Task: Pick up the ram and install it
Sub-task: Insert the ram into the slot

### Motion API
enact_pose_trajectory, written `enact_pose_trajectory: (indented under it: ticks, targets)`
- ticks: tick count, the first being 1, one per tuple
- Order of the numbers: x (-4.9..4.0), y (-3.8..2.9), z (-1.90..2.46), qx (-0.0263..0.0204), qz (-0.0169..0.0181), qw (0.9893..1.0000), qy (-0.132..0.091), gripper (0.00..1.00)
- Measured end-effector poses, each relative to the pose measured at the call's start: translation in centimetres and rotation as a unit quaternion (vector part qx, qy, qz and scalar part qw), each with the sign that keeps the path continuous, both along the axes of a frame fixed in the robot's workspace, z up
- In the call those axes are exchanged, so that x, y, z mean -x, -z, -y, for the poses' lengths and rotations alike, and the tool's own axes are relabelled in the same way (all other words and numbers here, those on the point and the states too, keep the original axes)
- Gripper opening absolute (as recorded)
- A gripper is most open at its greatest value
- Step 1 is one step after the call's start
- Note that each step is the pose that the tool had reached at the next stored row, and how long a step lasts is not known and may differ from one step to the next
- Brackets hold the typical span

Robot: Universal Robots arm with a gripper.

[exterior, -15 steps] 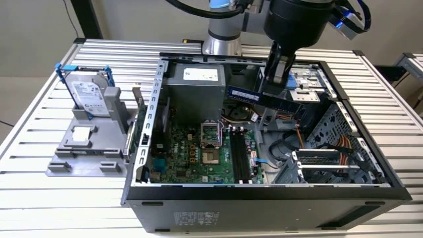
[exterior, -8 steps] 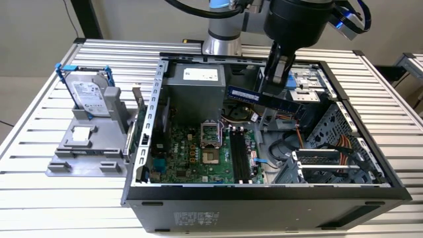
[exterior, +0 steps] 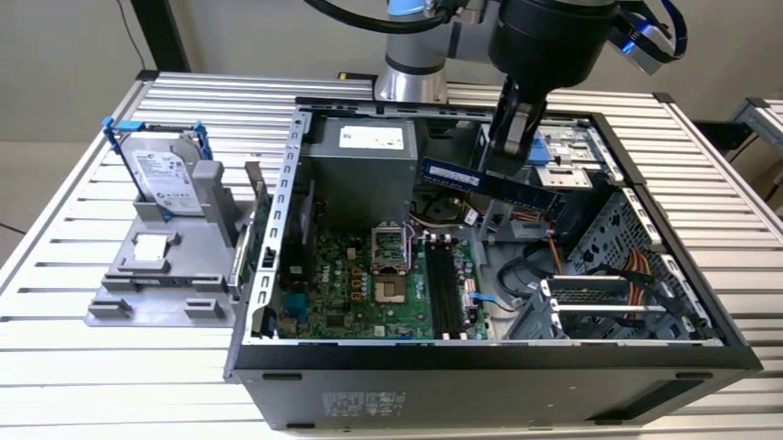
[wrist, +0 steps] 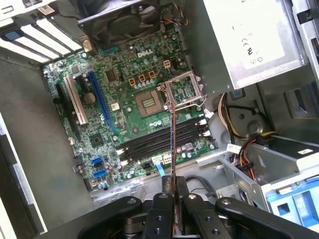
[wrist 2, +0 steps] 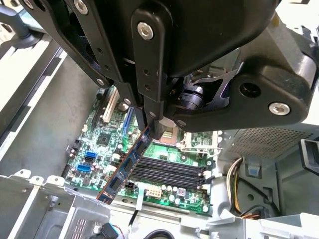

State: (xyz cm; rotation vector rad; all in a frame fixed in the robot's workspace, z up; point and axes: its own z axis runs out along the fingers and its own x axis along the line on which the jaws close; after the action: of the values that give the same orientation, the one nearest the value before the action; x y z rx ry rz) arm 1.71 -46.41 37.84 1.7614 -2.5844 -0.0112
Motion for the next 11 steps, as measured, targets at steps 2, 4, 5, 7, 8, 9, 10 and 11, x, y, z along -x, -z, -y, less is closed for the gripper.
enact_pose_trajectory:
  ticks: [2,4,5,7,8,9,10,11]
  targets:
    - [0.00,0.00,0.00,0.0000,0.0000,1.0000,0.001,0.00]
    - [0.00,0.00,0.00,0.0000,0.0000,1.0000,0.003,0.00]
    - [0.00,0.00,0.00,0.0000,0.0000,1.0000,0.004,0.00]
    - [0.00,0.00,0.00,0.0000,0.0000,1.0000,0.005,0.00]
    - [0.00,0.00,0.00,0.0000,0.0000,1.0000,0.006,0.00]
    - [0.00,0.00,0.00,0.0000,0.0000,1.0000,0.007,0.00]
    - [0.00,0.00,0.00,0.0000,0.0000,1.0000,0.008,0.00]
    - [0.00,0.00,0.00,0.0000,0.0000,1.0000,0.009,0.00]
